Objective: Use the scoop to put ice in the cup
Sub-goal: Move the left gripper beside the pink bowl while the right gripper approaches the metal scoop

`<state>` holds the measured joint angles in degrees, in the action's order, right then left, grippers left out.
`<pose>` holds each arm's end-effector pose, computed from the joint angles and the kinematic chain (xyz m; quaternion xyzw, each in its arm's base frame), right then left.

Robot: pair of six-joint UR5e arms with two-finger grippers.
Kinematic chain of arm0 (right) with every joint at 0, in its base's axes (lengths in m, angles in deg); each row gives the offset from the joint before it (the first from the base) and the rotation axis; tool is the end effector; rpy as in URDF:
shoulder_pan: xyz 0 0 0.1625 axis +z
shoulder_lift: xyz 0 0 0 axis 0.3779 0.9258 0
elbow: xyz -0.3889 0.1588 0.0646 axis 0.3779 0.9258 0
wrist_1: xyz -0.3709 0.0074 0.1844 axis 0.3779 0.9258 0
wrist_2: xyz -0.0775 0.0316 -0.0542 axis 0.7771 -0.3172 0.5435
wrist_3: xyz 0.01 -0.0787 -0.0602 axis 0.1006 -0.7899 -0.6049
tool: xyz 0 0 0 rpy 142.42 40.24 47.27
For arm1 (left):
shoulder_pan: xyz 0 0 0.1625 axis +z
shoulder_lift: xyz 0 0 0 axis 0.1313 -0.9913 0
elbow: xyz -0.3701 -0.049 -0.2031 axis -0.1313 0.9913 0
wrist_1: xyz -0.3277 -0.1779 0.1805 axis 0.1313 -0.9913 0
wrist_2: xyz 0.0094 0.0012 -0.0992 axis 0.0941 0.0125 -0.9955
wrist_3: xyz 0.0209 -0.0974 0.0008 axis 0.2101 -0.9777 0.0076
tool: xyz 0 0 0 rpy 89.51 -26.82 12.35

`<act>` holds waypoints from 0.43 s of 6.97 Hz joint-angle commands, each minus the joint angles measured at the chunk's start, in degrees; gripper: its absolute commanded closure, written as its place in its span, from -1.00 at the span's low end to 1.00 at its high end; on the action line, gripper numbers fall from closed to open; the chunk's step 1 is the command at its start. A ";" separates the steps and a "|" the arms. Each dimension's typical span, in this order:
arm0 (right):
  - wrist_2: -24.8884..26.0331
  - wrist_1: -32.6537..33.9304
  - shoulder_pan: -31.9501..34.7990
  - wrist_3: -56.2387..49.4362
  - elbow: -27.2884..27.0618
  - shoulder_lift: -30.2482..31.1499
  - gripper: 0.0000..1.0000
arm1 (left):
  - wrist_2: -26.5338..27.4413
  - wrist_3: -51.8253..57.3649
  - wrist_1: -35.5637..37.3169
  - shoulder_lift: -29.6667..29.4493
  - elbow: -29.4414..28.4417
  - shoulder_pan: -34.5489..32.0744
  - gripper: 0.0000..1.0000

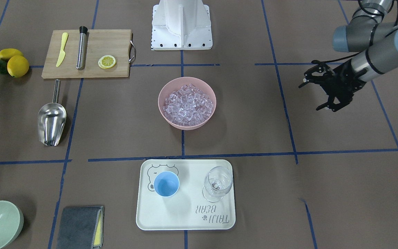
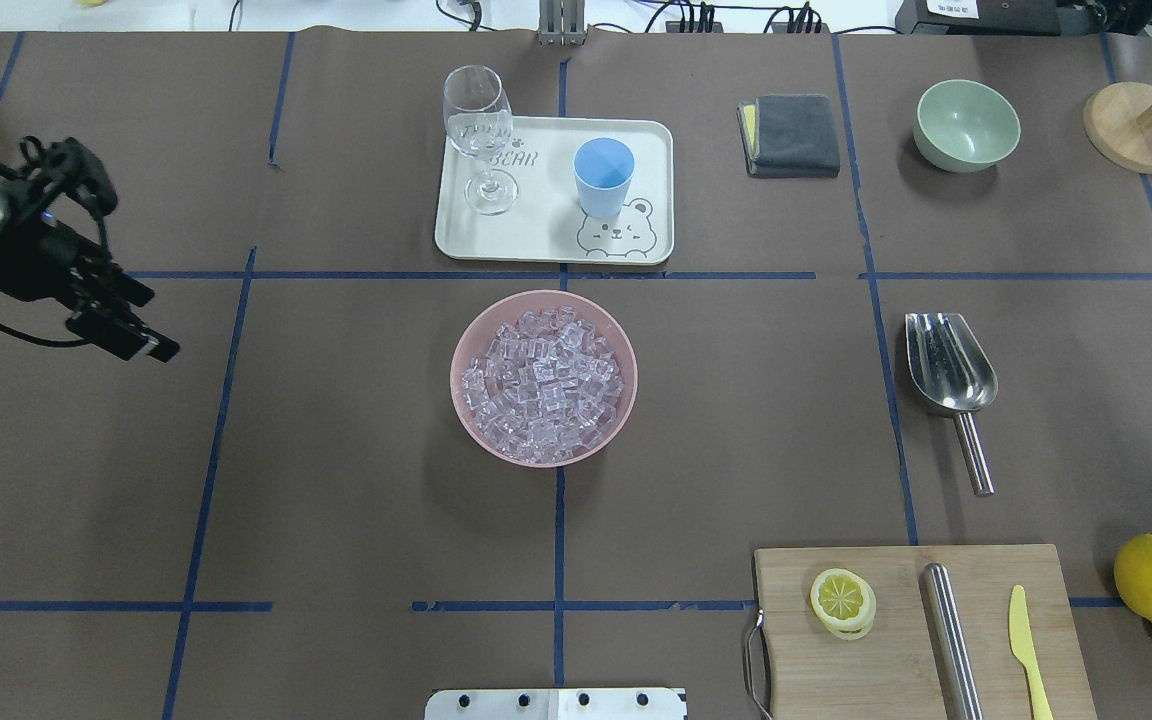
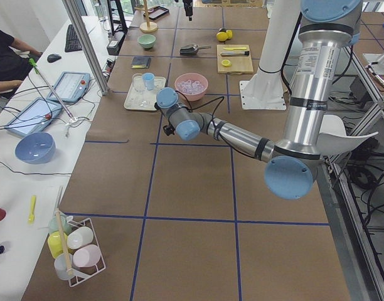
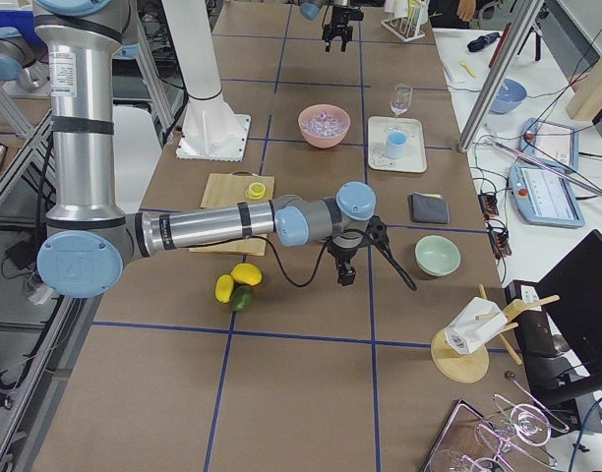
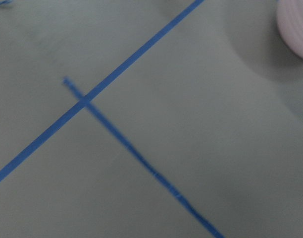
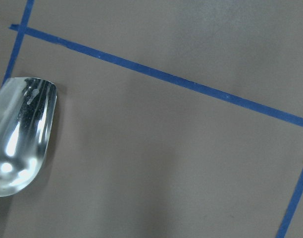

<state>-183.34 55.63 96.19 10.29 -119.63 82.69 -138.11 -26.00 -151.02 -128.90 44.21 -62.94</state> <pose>-0.0774 -0.4877 0.5677 0.0462 -0.4108 -0.1521 0.8977 0.2706 -0.4874 0.4082 0.2122 0.5050 0.3881 0.7412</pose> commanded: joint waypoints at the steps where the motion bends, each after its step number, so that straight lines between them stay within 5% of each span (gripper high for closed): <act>1: -0.23 -0.03 -1.29 2.93 -1.53 0.07 -1.00 | 6.97 -0.05 -0.13 -7.36 -2.23 7.72 -1.00; 3: -0.05 -0.12 -4.89 13.97 -6.17 0.51 -1.00 | 11.19 0.03 -8.93 -9.16 -4.08 13.01 -1.00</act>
<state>-183.52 55.54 93.38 18.19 -123.09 82.91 -130.20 -25.99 -154.02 -137.03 41.40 -53.07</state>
